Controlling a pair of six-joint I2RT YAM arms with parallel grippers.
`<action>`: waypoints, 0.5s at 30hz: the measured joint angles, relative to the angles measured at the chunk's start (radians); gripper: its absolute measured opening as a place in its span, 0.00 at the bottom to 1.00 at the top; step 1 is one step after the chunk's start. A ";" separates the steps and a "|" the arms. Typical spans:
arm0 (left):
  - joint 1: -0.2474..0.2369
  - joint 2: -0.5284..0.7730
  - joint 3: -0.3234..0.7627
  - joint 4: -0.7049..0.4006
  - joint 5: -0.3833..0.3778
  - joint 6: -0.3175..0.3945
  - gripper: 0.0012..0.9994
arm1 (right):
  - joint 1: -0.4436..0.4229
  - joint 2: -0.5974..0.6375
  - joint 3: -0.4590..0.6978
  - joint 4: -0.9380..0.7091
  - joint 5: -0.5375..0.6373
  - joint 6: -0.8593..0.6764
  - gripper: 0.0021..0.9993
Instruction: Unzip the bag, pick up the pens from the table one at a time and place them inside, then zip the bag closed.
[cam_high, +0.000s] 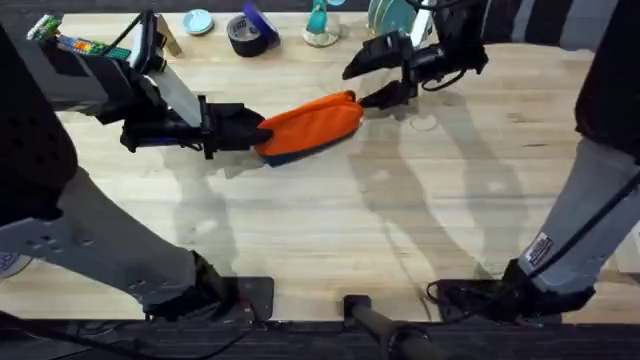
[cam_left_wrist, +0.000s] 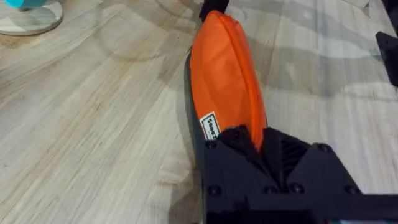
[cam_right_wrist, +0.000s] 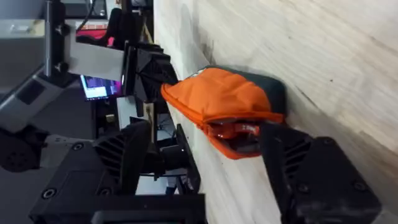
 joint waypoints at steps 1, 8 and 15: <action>0.000 0.000 0.000 0.000 0.000 0.000 0.04 | 0.000 0.000 0.000 0.000 -0.005 0.001 1.00; 0.000 0.000 0.000 0.000 0.000 0.000 0.04 | 0.000 0.000 0.000 0.004 -0.063 0.004 1.00; 0.000 0.000 0.000 0.000 0.000 0.000 0.04 | 0.000 0.000 0.000 0.006 -0.157 0.004 1.00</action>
